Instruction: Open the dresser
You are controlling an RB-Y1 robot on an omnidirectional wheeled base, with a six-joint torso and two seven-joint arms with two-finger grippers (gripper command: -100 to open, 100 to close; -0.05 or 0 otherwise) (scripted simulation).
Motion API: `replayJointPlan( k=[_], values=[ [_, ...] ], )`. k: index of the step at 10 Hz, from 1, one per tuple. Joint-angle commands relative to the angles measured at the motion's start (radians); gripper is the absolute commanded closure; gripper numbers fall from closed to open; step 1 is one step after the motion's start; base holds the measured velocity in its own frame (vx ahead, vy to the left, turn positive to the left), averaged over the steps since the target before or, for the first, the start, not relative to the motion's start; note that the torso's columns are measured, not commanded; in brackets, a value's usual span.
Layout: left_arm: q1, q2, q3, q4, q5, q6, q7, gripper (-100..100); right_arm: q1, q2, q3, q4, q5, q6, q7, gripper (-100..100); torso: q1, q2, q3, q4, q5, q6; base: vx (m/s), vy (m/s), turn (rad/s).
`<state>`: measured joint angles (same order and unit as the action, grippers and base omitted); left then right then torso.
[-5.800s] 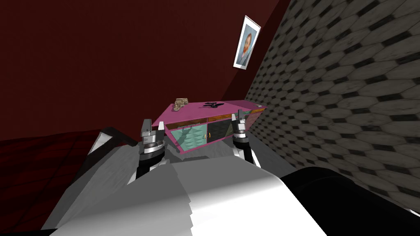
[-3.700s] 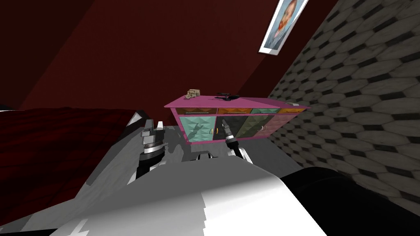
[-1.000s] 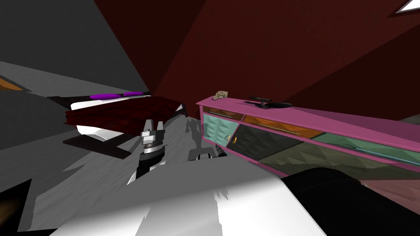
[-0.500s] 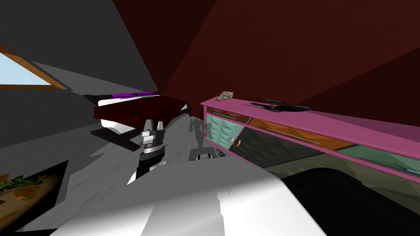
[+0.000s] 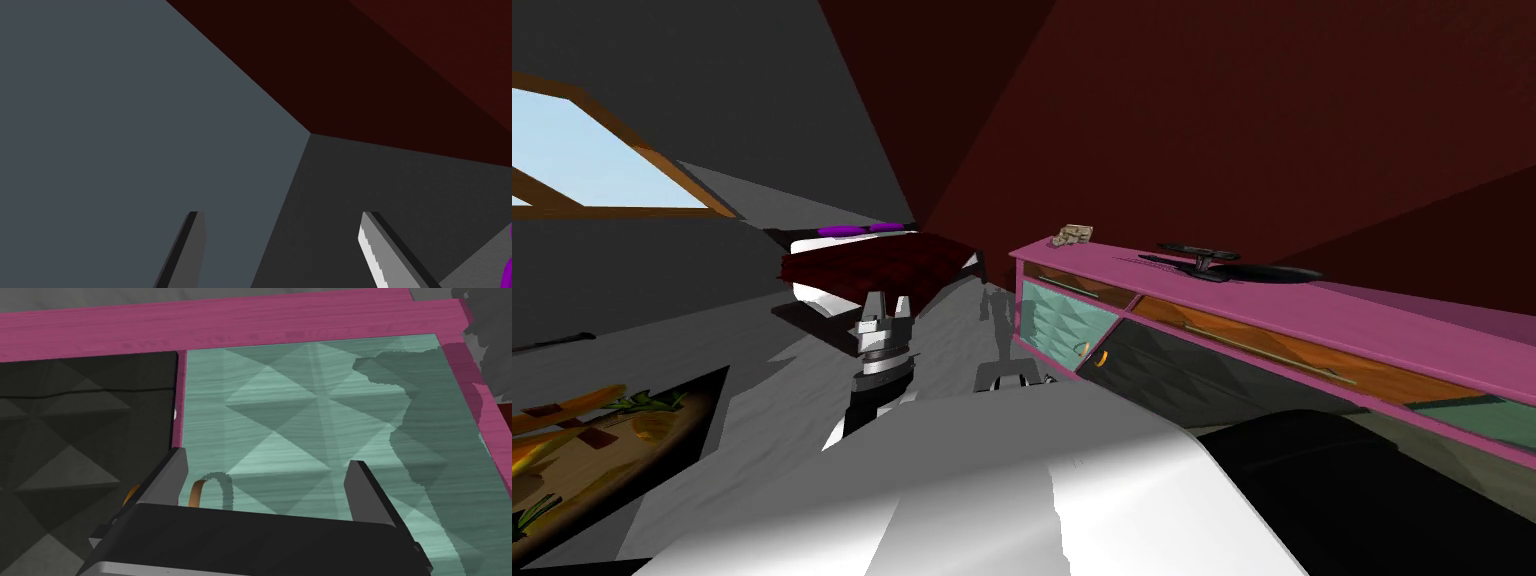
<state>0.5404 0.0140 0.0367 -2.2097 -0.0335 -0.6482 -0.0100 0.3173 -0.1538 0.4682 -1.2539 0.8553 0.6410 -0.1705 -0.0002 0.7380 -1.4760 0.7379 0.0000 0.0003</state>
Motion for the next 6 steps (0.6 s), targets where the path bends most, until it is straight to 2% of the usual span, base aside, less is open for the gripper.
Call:
replayJointPlan(
  k=[1, 2, 3, 4, 5, 6],
  values=[
    [0.0, 0.0, 0.0, 0.0, 0.0, 0.0, 0.0, 0, -0.012, 0.001, 0.025, 0.075, 0.038, 0.072, -0.014, -100, 0.0, -0.001, 0.0, 0.0, 0.0, 0.0, 0.043, -0.012, 0.14],
    [0.0, 0.0, 0.0, 0.0, 0.0, 0.0, 0.0, 0, -0.012, 0.001, 0.025, 0.091, 0.038, 0.072, -0.014, -100, 0.0, 0.0, 0.0, 0.0, 0.0, 0.0, 0.021, -0.007, 0.01],
    [0.0, 0.0, 0.0, 0.0, 0.0, 0.0, 0.0, 0, -0.022, 0.002, 0.047, 0.129, 0.066, 0.111, -0.021, -100, 0.001, 0.001, 0.0, 0.0, 0.0, 0.0, 0.033, -0.009, 0.235],
    [0.0, 0.0, 0.0, 0.0, 0.0, 0.0, 0.0, 0, -0.022, 0.002, 0.047, 0.154, 0.066, 0.132, -0.021, -100, 0.001, 0.0, 0.0, 0.0, 0.0, -0.001, 0.039, -0.014, 0.113],
    [0.0, 0.0, 0.0, 0.0, 0.0, 0.0, 0.0, 0, -0.032, 0.002, 0.069, 0.206, 0.092, 0.158, -0.027, -100, 0.0, 0.0, 0.0, 0.0, 0.0, 0.0, 0.048, -0.015, 0.212],
    [0.0, 0.0, 0.0, 0.0, 0.0, 0.0, 0.0, 0, -0.032, 0.002, 0.069, 0.217, 0.092, 0.188, -0.027, -100, 0.0, -0.001, 0.0, 0.0, 0.0, -0.001, 0.048, -0.019, 0.1]
  ],
)
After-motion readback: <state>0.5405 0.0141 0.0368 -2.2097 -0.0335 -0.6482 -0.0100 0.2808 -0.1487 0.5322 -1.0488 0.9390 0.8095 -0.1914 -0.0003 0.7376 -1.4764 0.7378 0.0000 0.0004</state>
